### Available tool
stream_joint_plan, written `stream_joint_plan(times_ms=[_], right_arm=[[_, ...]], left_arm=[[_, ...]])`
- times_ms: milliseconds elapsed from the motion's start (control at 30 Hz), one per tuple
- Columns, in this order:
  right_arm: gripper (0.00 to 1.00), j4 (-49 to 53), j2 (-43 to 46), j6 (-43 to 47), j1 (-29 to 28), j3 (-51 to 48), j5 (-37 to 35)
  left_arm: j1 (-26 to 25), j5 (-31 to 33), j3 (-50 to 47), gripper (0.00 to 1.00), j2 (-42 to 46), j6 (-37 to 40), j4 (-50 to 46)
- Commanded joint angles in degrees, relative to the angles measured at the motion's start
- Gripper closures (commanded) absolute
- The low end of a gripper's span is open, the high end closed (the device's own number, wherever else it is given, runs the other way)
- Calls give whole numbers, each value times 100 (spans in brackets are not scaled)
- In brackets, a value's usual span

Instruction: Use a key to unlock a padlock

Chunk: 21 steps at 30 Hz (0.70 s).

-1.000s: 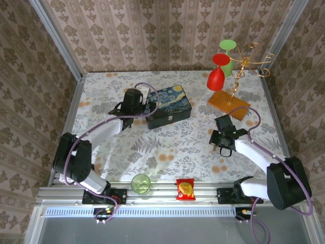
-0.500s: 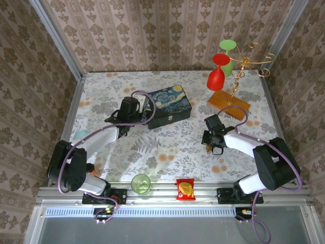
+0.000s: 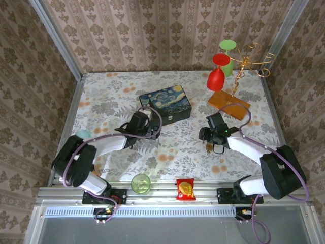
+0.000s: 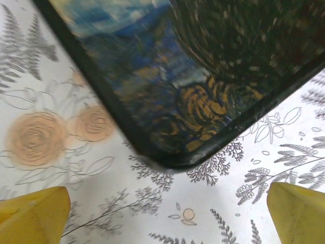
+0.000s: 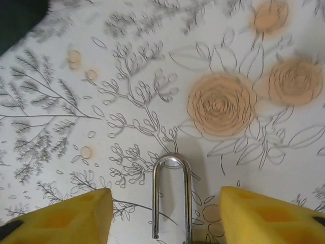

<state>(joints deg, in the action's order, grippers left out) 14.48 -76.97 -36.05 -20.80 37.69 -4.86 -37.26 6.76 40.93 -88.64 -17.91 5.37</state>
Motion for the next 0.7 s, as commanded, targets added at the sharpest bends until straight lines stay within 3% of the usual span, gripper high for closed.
stream_joint_plan(times_ms=[0,133,300,467,567,667], right_arm=[[27,89,215,170,108,202,-262],[22,93,487,374,306,180,-266],[21,-111,833,518,883,-2,-80],[20,-357,1086,675,1480,-142,-81],[19,-617,1343,1174,1535,-244,-806],[17,-1491,1597,1961,1536,-641,-1804]], left_arm=[[126,574,316,0,-567,-409,186],[504,455,309,9,-709,-603,549],[674,392,799,10,-879,-294,178],[1067,175,605,9,-574,-190,179],[1022,76,119,8,281,-56,369],[822,774,-88,0,1345,485,-70]])
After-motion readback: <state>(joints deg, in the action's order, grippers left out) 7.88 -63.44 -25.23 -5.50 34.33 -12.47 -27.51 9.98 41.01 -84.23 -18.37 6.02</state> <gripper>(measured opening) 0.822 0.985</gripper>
